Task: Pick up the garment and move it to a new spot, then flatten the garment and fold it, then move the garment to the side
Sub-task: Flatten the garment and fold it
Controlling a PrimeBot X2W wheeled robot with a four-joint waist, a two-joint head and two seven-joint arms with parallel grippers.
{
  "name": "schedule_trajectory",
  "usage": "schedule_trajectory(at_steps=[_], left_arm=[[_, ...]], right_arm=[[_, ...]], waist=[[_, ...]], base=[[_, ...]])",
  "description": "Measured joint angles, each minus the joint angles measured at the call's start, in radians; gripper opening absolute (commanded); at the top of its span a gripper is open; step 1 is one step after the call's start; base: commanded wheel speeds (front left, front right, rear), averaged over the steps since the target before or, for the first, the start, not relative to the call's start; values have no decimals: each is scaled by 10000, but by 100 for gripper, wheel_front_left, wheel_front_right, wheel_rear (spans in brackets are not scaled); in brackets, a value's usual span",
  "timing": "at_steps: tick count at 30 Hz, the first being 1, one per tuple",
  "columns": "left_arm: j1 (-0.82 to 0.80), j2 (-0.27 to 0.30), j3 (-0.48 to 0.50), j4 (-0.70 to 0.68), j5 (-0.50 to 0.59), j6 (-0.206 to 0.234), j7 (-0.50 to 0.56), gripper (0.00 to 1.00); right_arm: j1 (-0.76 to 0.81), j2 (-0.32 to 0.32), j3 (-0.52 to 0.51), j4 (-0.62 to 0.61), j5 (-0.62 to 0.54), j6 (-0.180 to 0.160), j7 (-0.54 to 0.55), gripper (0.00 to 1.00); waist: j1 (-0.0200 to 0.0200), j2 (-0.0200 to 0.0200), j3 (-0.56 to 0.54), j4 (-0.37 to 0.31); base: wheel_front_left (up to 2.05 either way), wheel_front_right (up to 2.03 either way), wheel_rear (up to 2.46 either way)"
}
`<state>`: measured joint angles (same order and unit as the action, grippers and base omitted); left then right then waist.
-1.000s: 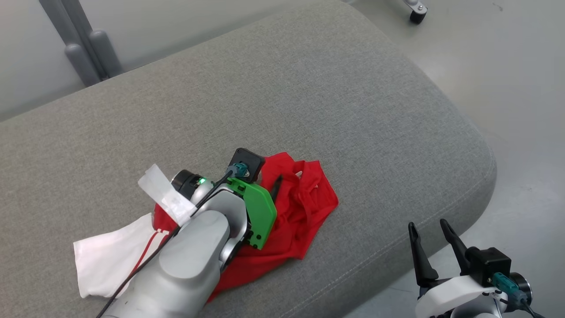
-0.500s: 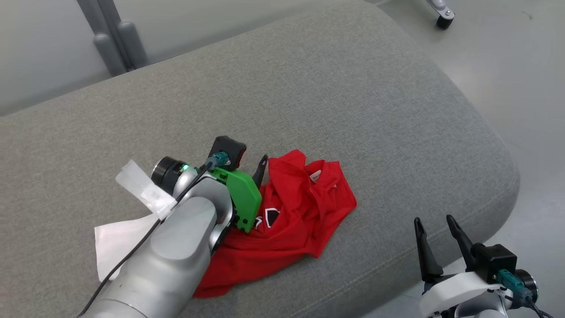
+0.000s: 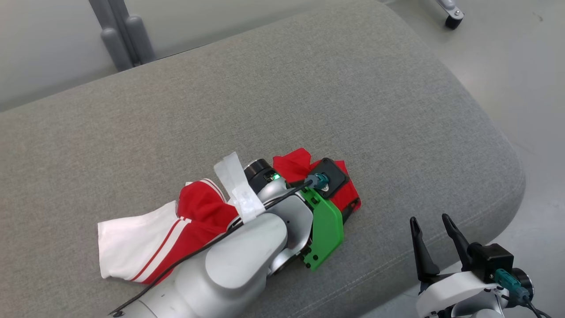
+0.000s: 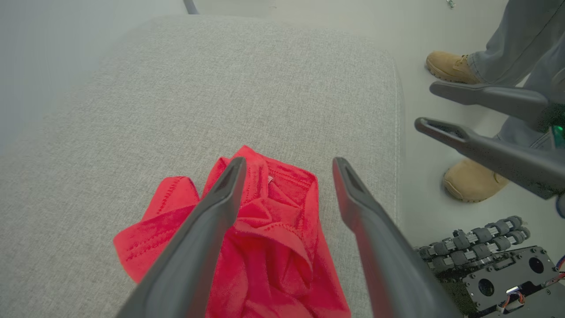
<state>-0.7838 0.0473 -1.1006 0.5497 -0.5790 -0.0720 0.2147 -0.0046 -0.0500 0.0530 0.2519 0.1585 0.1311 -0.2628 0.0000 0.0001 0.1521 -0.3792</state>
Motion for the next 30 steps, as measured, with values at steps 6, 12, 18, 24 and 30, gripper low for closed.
schedule_trajectory(at_steps=[6, 12, 18, 24, 30], left_arm=[[8, 326, -326, -341, 107, 104, 848, 100], [11, 759, -393, -759, 196, 318, 1183, 100], [89, 1277, -468, -1496, 259, 558, 1561, 100], [327, 1718, -499, -2067, 238, 796, 1891, 100], [609, 2105, -631, -2161, 176, 911, 2192, 54]], right_arm=[[42, -4, -36, 6, 159, 0, 0, 100], [150, -2, -77, 25, 221, 0, 0, 100], [193, -2, -173, 21, 201, 0, 0, 100], [176, -2, -207, 0, 71, 2, 0, 100], [160, -2, -198, 2, -4, 2, 0, 100]], waist=[[0, 0, 112, -330], [0, 0, 154, -414], [0, 0, 123, -214], [0, 0, 95, 68], [0, -1, 49, 214]], base=[[0, 0, 0], [0, 0, 0], [0, 0, 0], [0, 0, 0], [0, 0, 0]])
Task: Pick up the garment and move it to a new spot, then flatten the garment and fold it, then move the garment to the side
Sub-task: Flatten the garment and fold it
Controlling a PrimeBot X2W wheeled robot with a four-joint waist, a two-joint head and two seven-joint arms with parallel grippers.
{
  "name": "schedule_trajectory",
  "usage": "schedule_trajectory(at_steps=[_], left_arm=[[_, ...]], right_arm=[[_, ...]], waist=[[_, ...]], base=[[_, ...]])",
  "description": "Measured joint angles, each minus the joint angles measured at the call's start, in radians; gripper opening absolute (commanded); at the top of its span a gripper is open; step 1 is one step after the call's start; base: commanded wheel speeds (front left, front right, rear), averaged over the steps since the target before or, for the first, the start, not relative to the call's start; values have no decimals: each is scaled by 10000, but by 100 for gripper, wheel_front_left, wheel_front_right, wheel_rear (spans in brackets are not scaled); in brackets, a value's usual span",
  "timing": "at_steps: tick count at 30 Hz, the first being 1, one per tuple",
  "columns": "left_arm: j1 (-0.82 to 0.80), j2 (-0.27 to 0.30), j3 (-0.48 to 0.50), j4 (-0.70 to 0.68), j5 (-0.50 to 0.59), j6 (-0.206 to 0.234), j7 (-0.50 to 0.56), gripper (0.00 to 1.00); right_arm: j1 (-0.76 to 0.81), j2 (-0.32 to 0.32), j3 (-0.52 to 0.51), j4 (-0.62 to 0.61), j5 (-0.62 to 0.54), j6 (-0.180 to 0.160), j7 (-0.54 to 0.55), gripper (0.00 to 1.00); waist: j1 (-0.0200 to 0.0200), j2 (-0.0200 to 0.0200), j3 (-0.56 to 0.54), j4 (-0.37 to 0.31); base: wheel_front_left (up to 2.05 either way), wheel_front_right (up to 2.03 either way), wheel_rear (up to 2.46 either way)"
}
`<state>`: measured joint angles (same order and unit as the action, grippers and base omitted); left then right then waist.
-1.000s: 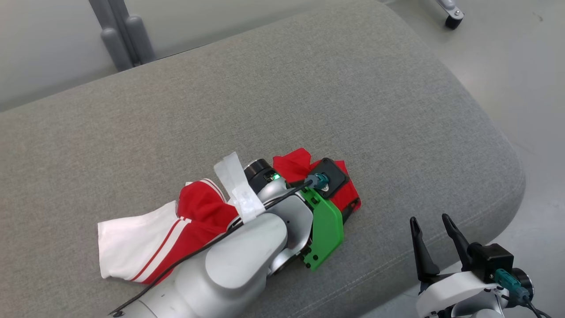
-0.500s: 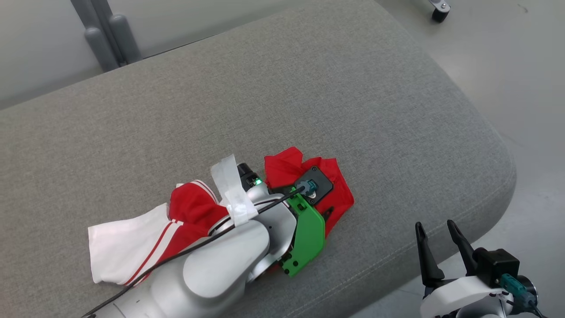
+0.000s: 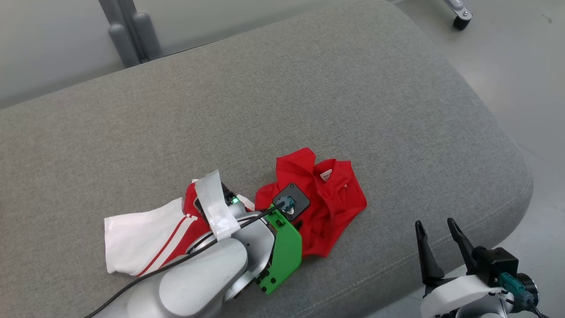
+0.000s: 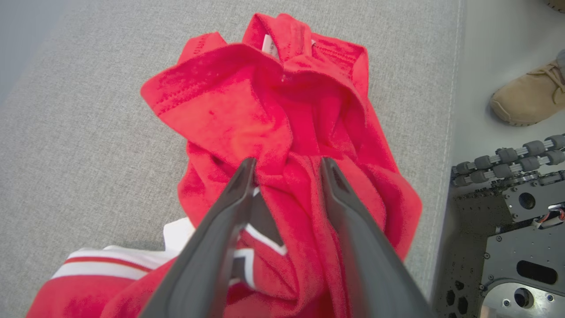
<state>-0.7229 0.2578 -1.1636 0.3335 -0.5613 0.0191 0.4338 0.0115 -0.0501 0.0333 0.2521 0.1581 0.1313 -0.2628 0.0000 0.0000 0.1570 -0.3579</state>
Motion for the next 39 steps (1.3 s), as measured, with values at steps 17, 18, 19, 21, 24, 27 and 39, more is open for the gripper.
schedule_trajectory(at_steps=[17, 18, 19, 21, 24, 27, 39], left_arm=[[789, 711, -75, -857, -368, 337, 222, 0], [790, 709, -61, -869, -407, 341, 213, 0], [790, 702, -27, -892, -462, 343, 176, 0], [789, 667, 121, -982, -616, 380, 100, 0], [749, 614, 552, -1195, -930, 445, -21, 0], [507, 466, 1252, -1547, -1517, 537, -144, 0], [-883, 970, 2403, -1551, -1601, 932, -209, 0]], right_arm=[[92, 0, -36, -4, -54, 0, 0, 100], [90, 0, -35, -4, -69, 0, 0, 100], [87, 2, -29, -2, -88, -2, 0, 100], [86, 0, -29, -2, -102, -2, 0, 100], [87, 2, -38, -2, -123, -2, 0, 100], [91, 0, -35, -2, -142, 0, 0, 100], [103, 2, 104, 33, -157, -2, 0, 100]], waist=[[0, 0, -132, 144], [0, 1, -137, 159], [0, 0, -144, 170], [0, 0, -160, 192], [0, 0, -182, 233], [0, 0, -213, 275], [0, 0, -365, 161]], base=[[0, 0, 0], [0, 0, 0], [0, 0, 0], [0, 0, 0], [0, 0, 0], [0, 0, 0], [0, 0, 0]])
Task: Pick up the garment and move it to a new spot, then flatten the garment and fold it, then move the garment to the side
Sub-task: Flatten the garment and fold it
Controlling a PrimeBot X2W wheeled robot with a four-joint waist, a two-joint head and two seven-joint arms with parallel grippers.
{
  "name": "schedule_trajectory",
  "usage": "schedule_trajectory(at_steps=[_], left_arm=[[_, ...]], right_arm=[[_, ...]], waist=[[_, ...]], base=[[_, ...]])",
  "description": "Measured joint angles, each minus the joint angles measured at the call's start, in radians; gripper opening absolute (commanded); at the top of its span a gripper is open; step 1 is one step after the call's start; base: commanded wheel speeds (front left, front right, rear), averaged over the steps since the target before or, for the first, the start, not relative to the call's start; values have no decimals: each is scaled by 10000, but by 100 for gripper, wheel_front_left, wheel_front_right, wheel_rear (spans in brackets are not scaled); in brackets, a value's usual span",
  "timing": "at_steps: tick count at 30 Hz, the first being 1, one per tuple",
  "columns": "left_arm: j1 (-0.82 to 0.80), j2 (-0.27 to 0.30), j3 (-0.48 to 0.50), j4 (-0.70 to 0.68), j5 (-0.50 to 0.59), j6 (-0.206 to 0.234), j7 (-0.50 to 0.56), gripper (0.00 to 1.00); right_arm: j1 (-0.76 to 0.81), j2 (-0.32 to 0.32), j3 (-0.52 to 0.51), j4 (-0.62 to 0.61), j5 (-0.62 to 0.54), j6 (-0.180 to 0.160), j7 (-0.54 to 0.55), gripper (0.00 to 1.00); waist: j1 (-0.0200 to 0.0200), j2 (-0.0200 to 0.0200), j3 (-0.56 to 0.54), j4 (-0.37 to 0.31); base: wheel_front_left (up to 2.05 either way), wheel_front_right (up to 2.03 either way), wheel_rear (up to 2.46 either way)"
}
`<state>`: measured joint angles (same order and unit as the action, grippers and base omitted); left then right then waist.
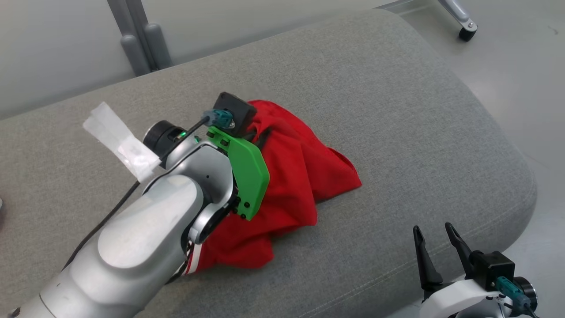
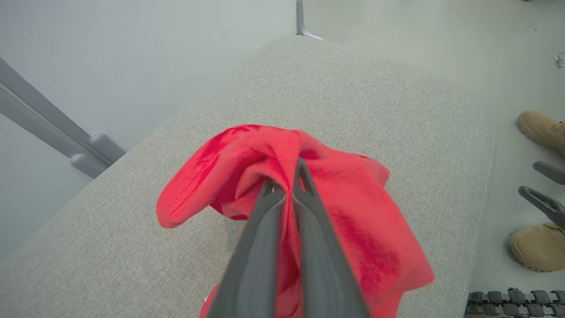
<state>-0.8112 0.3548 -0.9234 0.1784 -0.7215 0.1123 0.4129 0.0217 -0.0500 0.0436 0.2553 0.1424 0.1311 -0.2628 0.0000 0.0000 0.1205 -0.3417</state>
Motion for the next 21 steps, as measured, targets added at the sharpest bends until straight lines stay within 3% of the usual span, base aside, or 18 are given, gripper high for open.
schedule_trajectory(at_steps=[4, 11, 17, 19, 21], left_arm=[[276, -48, -472, 244, -171, -362, 261, 0], [1029, -612, -1386, 1183, -182, -1066, 61, 0], [1395, -1256, -1785, 1657, -105, -1285, -520, 0], [1476, -1342, -1774, 1816, -77, -1250, -748, 25], [1492, -1383, -1680, 1919, -36, -1106, -1081, 39]], right_arm=[[51, 0, -29, 19, 36, 0, 0, 100], [36, 0, 71, 59, 157, 2, 0, 100], [27, -2, 40, 75, 184, 2, 0, 100], [26, -2, 25, 82, 184, 2, 0, 100], [27, -2, -17, 100, 184, 0, 0, 100]], waist=[[0, 0, -9, -54], [0, 0, 132, -89], [0, 0, 254, -54], [0, 0, 275, -30], [0, 0, 284, 27]], base=[[0, 0, 0], [0, 0, 0], [0, 0, 0], [0, 0, 0], [0, 0, 0]])
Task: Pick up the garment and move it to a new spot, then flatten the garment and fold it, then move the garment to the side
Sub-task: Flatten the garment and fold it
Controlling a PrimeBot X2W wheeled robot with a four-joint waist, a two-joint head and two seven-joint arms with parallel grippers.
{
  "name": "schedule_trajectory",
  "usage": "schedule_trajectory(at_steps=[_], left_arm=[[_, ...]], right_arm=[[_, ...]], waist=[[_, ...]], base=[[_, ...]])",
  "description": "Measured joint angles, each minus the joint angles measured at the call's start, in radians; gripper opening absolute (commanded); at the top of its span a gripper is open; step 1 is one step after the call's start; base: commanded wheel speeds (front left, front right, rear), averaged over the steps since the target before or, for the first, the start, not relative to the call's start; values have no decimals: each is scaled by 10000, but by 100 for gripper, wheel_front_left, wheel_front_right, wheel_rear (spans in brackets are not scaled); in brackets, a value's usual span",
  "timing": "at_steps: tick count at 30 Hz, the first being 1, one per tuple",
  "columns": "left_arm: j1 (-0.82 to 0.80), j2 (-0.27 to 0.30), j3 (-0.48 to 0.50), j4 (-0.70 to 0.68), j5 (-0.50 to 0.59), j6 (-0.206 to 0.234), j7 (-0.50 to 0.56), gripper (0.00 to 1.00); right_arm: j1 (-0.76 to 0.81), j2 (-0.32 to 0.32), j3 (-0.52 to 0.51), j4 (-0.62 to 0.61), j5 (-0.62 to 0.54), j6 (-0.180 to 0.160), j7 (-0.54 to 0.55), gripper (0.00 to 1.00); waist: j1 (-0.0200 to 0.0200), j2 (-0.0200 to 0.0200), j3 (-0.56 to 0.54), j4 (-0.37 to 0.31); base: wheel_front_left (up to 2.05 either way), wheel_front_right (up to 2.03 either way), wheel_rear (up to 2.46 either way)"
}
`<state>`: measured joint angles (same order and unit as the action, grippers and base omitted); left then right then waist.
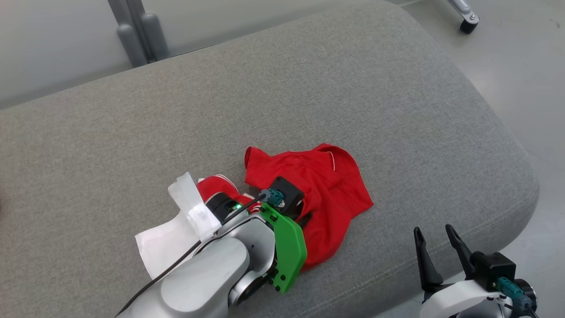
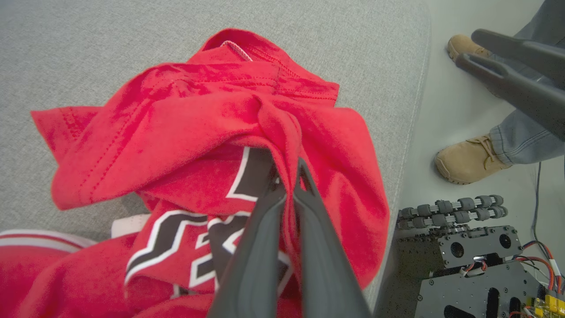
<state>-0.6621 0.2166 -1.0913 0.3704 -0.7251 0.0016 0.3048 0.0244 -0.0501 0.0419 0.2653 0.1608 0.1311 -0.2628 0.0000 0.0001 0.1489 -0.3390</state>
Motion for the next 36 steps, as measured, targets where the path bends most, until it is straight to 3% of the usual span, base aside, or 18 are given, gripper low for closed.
schedule_trajectory(at_steps=[1, 2, 5, 12, 20, 26, 36], left_arm=[[14, -4, 10, 12, 10, 4, -69, 87], [60, 2, 35, 12, 23, 69, -148, 100], [208, 31, 159, -50, 36, 213, -445, 100], [817, 295, 963, -1137, 92, 1057, -2113, 100], [2301, 1492, 1971, -2610, -130, 2144, -3379, 100], [3684, 2472, 2782, -2926, -226, 2918, -4560, 100], [5835, 2723, 3724, -2615, -493, 3110, -5622, 100]], right_arm=[[1, 0, -15, 12, -2, 2, 0, 100], [6, 0, -29, 21, -10, 2, 0, 100], [19, 0, -46, 23, -33, 0, 0, 100], [128, 4, -209, -63, -334, 2, 0, 100], [307, 2, -564, -648, -830, 0, 0, 100], [449, -6, -734, -1129, -1151, 2, 0, 100], [967, -326, -826, -1266, -1312, 2, 0, 100]], waist=[[0, 0, -2, 25], [0, 0, -8, 53], [0, 0, -25, 113], [0, 0, -165, 421], [0, 0, -534, 952], [0, 0, -840, 1456], [0, 0, -1314, 2262]], base=[[0, 0, 0], [0, 0, 0], [0, 0, 0], [0, 0, 0], [0, 0, 0], [0, 0, 0], [0, 0, 0]])
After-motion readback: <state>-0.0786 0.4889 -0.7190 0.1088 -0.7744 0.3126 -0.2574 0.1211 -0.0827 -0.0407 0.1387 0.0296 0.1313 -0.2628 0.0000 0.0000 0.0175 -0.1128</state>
